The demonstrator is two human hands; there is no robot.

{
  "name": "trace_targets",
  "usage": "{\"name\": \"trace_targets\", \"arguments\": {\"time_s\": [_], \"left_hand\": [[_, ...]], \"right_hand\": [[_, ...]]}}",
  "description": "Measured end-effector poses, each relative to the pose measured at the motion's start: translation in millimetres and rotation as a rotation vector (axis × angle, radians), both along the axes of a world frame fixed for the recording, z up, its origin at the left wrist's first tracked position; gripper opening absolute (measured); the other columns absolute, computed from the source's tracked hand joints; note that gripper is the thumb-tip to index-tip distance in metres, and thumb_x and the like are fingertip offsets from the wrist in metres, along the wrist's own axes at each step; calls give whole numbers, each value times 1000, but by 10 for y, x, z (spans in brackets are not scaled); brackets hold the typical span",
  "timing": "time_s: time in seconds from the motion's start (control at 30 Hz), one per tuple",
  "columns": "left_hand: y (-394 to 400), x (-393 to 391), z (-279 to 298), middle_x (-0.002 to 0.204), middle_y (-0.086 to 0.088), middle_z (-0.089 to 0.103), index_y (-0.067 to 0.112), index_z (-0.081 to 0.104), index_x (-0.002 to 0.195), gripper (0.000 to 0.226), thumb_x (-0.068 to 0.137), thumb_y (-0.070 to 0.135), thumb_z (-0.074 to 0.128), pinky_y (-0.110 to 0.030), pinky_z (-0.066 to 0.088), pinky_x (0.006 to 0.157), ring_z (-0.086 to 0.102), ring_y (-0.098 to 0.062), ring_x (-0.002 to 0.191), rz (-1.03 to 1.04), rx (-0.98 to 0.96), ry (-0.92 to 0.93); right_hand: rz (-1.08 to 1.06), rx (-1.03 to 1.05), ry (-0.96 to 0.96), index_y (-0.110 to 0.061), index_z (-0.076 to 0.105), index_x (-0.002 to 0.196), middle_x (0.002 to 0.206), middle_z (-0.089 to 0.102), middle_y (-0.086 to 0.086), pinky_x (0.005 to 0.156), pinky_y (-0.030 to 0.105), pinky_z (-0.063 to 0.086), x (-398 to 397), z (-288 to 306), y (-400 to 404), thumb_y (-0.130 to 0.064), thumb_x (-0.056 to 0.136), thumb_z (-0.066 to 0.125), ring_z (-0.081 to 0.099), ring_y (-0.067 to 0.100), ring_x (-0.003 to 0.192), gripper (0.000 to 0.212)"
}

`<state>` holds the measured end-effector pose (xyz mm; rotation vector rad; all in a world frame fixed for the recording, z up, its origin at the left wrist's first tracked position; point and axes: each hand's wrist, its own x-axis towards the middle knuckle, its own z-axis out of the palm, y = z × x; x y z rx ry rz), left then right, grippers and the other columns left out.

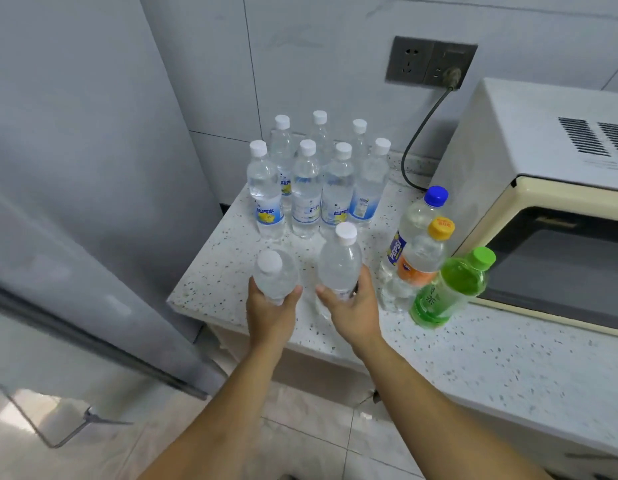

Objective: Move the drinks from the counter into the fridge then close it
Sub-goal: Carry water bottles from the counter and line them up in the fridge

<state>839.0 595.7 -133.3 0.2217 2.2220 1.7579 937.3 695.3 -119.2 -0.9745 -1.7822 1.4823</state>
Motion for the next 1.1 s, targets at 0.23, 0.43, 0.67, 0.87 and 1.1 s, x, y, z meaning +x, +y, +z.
{"name": "trace_targets", "arguments": {"time_s": [0.23,0.43,0.67,0.87,1.1], "left_hand": [[-617,445,64,111,30,65,60,51,115,57,65,54,78,-12,52,75,63,10,101,-223,39,-76],[-1208,986,64,120,12,70,31,57,128,65,70,45,81,-31,55,93,66,-10,112,-194,162,-248],[-1939,1729,7,125,0,69,29,57,130,80,62,60,84,-40,54,93,67,-22,114,-83,238,-438],[-2753,2146,-92,117,-14,72,12,57,130,60,77,37,70,-43,60,76,70,-34,103,208,341,-611],[-3594,2383,-31,105,-18,73,7,61,126,58,81,42,60,-39,60,66,73,-31,86,472,501,-702]], "right_hand": [[110,-35,49,-32,57,121,113,67,-14,85,23,52,515,-3,-187,-20,81,82,66,1,102,50],[290,-292,69,-27,59,124,117,72,-4,90,33,56,1092,7,-337,-33,79,77,70,12,105,48],[457,-800,79,-7,63,122,101,75,14,69,35,60,1483,-141,-799,-43,81,68,74,27,88,55],[612,-1019,-131,1,64,123,99,74,21,65,37,60,1553,-393,-1465,-49,78,61,74,32,81,67],[802,-881,-353,-6,64,125,107,74,19,67,37,61,1341,-477,-2483,-55,70,67,74,33,90,74]]}}
